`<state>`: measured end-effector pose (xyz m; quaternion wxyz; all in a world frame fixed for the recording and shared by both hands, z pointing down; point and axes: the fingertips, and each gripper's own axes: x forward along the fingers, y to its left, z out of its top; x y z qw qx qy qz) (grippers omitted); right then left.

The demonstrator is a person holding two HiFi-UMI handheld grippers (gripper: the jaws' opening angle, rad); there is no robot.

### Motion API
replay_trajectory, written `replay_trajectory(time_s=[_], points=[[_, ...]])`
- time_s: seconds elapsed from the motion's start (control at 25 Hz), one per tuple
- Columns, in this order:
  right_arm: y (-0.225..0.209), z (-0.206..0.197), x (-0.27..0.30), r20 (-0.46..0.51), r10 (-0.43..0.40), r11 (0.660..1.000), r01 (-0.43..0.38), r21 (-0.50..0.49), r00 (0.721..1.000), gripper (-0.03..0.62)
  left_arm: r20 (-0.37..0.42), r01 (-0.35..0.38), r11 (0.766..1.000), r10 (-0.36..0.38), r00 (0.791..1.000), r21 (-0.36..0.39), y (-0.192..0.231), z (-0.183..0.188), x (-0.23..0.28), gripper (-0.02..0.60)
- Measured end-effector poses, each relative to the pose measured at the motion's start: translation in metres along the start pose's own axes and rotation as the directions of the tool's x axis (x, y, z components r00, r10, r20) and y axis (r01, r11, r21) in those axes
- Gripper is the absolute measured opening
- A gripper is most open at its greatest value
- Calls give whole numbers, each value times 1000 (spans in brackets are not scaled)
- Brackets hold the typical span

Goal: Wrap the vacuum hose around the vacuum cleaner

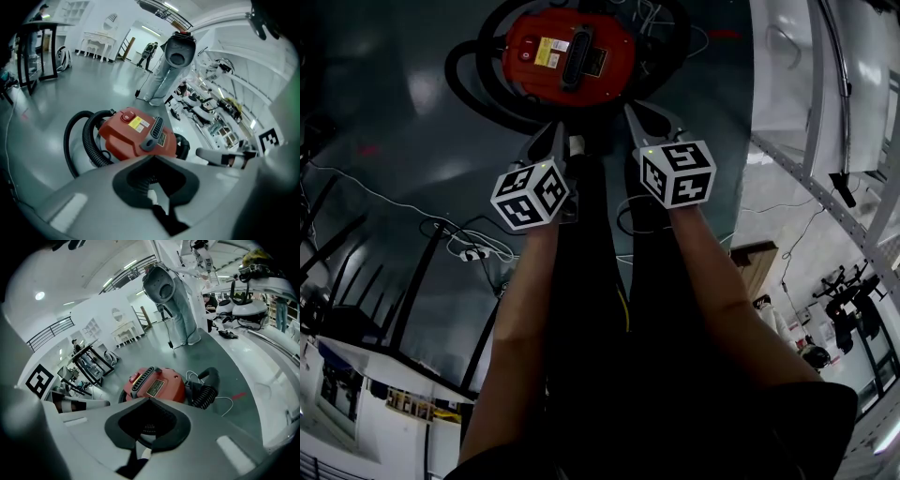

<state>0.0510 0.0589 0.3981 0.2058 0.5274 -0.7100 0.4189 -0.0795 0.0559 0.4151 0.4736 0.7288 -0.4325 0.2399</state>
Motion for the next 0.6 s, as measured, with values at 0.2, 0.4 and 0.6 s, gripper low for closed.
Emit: replay_trajectory(time_s=[0.2,0.4,0.6], points=[[-1,1,-1,-1,-1,1000,1,-7,1000,-3,-2,4,1000,-4,1000,5,-3,2,3,11],[1,1,-1,6,9,1000,-9,15,1000,-3,-4,10,1000,-10,1000,5,-7,1,5,11],[4,1,2,7,25,1000,-25,4,1000,-3,-8,10,1000,-10,1000,2,-11,-4,8,11]])
